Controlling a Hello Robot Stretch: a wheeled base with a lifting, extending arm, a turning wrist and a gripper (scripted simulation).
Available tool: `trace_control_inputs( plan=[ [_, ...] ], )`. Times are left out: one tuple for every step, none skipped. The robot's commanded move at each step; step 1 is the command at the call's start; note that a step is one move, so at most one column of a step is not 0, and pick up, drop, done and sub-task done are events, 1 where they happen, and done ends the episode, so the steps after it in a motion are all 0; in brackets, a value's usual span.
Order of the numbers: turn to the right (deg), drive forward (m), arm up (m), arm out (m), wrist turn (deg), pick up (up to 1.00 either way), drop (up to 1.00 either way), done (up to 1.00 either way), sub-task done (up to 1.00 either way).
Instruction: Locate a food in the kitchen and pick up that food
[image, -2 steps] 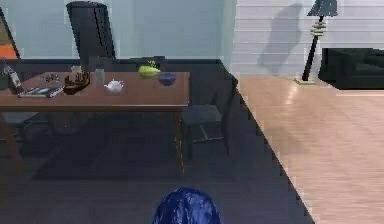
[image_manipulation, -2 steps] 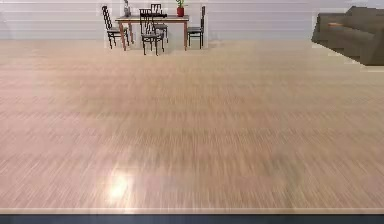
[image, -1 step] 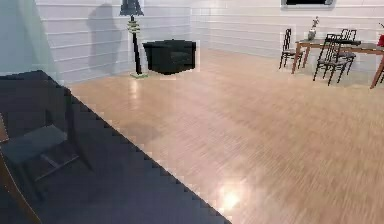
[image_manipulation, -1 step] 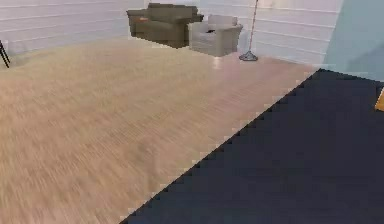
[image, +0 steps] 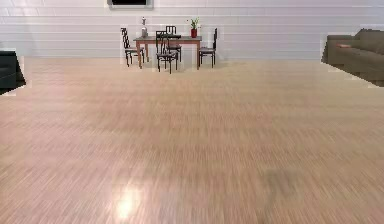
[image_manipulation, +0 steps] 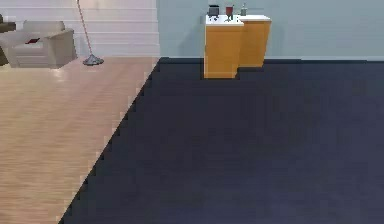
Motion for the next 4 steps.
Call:
trace_control_inputs(
  plan=[
    [0.0, 0.4, 0.0, 0.0, 0.0, 0.0, 0.0, 0.0, 0.0],
    [-36.0, 0.0, 0.0, 0.0, 0.0, 0.0, 0.0, 0.0, 0.0],
    [0.0, 0.45, 0.0, 0.0, 0.0, 0.0, 0.0, 0.0, 0.0],
    [-39.0, 0.0, 0.0, 0.0, 0.0, 0.0, 0.0, 0.0, 0.0]
  ],
)
